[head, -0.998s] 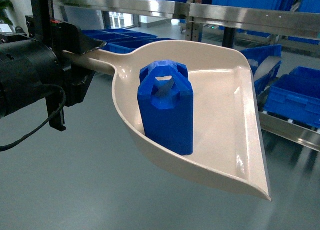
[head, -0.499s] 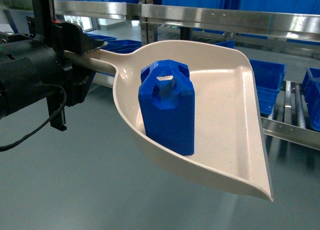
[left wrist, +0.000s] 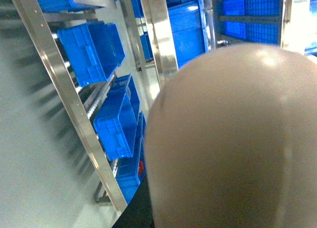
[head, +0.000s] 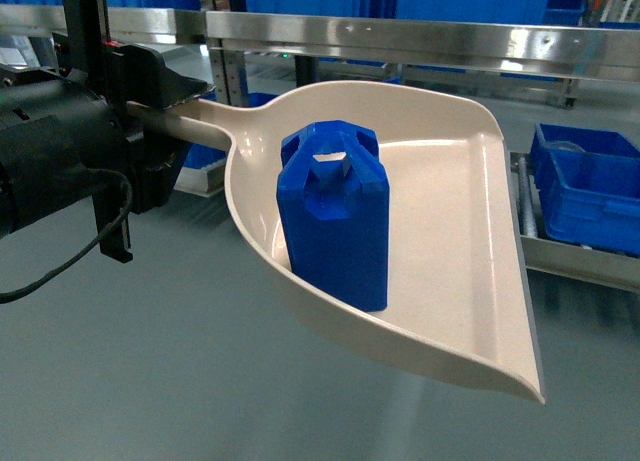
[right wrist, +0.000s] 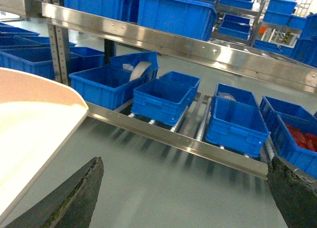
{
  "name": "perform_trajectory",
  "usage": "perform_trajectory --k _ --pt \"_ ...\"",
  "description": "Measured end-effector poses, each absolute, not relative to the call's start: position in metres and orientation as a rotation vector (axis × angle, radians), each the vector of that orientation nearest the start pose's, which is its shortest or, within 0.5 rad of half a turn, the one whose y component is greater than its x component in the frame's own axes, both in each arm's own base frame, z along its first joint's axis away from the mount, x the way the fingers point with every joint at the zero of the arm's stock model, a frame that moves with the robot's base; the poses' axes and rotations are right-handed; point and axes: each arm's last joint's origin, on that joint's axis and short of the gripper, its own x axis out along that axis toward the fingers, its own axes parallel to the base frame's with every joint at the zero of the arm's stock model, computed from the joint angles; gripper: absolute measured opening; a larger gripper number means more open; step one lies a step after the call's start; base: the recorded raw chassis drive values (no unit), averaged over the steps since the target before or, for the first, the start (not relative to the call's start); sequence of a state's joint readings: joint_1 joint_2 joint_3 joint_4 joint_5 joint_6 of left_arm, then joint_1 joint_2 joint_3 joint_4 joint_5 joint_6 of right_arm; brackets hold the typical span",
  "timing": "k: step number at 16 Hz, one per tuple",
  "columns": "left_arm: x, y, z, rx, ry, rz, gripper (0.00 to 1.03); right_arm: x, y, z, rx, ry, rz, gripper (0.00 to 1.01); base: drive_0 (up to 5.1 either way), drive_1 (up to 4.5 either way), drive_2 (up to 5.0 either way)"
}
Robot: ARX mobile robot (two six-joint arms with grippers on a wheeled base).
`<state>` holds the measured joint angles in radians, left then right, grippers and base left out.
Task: Place part in tray to right shelf
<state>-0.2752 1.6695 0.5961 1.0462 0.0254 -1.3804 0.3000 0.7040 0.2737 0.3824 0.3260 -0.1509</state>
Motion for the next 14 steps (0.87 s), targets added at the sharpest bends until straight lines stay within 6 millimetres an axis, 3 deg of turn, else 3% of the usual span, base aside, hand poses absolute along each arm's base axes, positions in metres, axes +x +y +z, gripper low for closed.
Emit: perform_trajectory --k 14 --pt "0.3004 -0.0856 0.1770 -1.366 0.229 -0.232 0.18 0.1571 0.0389 0.2222 -0.166 0.047 -0.022 0.98 -1.7 -1.67 -1.7"
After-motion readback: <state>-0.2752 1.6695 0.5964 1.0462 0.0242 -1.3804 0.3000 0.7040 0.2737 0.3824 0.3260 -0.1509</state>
